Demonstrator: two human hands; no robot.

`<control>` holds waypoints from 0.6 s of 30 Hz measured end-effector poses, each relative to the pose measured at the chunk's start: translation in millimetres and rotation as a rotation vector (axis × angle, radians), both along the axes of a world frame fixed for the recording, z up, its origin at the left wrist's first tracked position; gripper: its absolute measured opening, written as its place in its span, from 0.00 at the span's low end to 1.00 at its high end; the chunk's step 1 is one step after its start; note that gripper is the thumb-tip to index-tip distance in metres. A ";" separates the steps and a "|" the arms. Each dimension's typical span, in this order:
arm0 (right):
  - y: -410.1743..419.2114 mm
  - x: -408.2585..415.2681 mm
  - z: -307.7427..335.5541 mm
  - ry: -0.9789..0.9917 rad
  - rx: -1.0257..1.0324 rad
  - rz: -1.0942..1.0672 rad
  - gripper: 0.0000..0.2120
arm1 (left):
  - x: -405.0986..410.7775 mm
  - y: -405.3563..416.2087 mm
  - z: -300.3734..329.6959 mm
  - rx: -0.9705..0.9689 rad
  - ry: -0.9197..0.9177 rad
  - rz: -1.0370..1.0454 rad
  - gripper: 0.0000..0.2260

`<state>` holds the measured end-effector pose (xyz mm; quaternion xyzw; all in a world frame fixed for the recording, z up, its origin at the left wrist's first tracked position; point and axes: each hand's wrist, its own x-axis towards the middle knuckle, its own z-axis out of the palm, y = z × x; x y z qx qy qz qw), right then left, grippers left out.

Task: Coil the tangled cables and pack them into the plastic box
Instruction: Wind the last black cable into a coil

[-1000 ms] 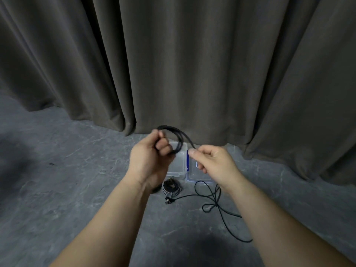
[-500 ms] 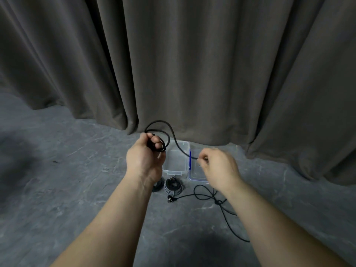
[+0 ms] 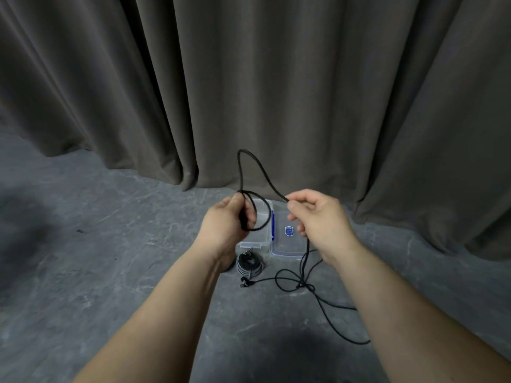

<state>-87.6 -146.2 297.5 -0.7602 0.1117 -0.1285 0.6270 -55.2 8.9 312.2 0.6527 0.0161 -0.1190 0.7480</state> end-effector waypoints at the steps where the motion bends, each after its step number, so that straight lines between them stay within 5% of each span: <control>1: 1.3 0.2 0.7 0.004 0.003 0.030 0.12 | -2.2 -2.9 0.3 -0.010 0.010 -0.054 0.15; 4: 0.1 1.8 -4.2 0.115 0.031 0.095 0.12 | -3.3 -6.5 -0.7 0.033 -0.023 -0.063 0.15; 7: -11.5 3.1 -11.8 0.257 0.015 0.004 0.08 | 6.1 1.9 1.4 0.005 -0.041 0.160 0.15; 10: -30.7 2.9 -19.5 0.394 -0.433 -0.105 0.17 | 17.2 16.5 1.0 -0.104 0.051 0.369 0.14; 12: -34.3 -0.8 -18.2 0.461 -0.547 -0.160 0.22 | 19.9 21.9 -2.2 -0.133 0.112 0.440 0.13; 16: -28.6 4.5 -19.6 0.346 -0.032 -0.143 0.14 | 17.0 17.8 -3.7 -0.106 0.148 0.357 0.14; 18: -22.2 4.6 -19.0 0.264 -0.012 -0.064 0.13 | 12.4 10.9 -3.6 -0.012 0.087 0.210 0.17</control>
